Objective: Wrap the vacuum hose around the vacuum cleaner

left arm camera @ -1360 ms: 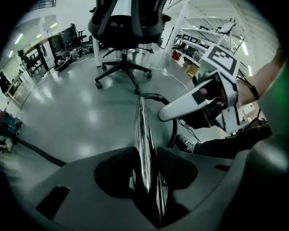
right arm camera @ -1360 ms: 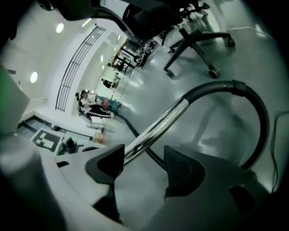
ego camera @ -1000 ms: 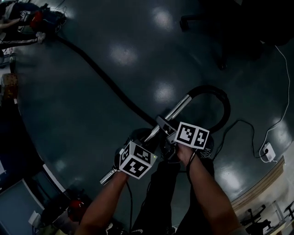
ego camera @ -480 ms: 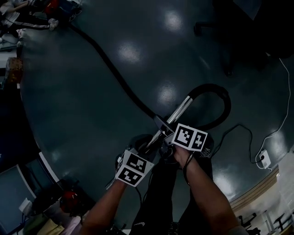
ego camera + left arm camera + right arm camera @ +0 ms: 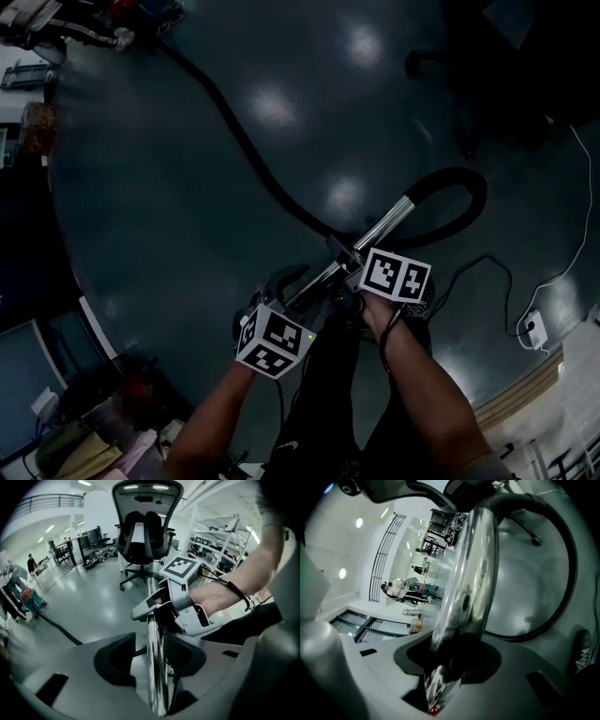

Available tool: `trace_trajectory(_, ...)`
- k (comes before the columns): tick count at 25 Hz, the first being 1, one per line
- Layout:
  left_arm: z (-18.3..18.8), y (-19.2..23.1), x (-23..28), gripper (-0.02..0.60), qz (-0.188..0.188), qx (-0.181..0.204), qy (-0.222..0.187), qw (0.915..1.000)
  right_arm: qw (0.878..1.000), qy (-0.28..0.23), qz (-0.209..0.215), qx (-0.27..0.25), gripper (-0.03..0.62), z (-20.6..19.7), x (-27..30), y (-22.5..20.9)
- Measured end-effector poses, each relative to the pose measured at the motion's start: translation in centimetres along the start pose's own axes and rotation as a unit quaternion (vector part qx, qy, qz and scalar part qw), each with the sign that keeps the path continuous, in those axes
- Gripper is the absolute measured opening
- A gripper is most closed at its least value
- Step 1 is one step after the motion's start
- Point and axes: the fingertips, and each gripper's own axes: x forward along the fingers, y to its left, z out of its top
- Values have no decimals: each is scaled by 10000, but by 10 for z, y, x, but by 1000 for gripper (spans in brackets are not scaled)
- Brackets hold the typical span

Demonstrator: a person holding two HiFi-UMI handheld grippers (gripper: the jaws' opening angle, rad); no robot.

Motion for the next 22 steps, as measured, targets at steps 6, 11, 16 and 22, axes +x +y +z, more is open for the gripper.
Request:
trace_trajectory(6, 41, -13, -45, 178, -71, 127, -154, 9998, 9932, -124, -99, -1153, 140, 34, -48, 52)
trace_trajectory(11, 87, -25, -110, 178, 45, 268, -439, 9987, 9835, -144, 109, -1801, 138, 61, -109, 130)
trace_trajectory(16, 126, -32, -166, 178, 160, 461, -665, 9966, 9669, 103, 269, -2533, 139, 77, -149, 205)
trace_trajectory(22, 144, -13, -233, 178, 461, 384, -1027, 9929, 9400, 553, 274, -3354, 140, 70, -157, 272)
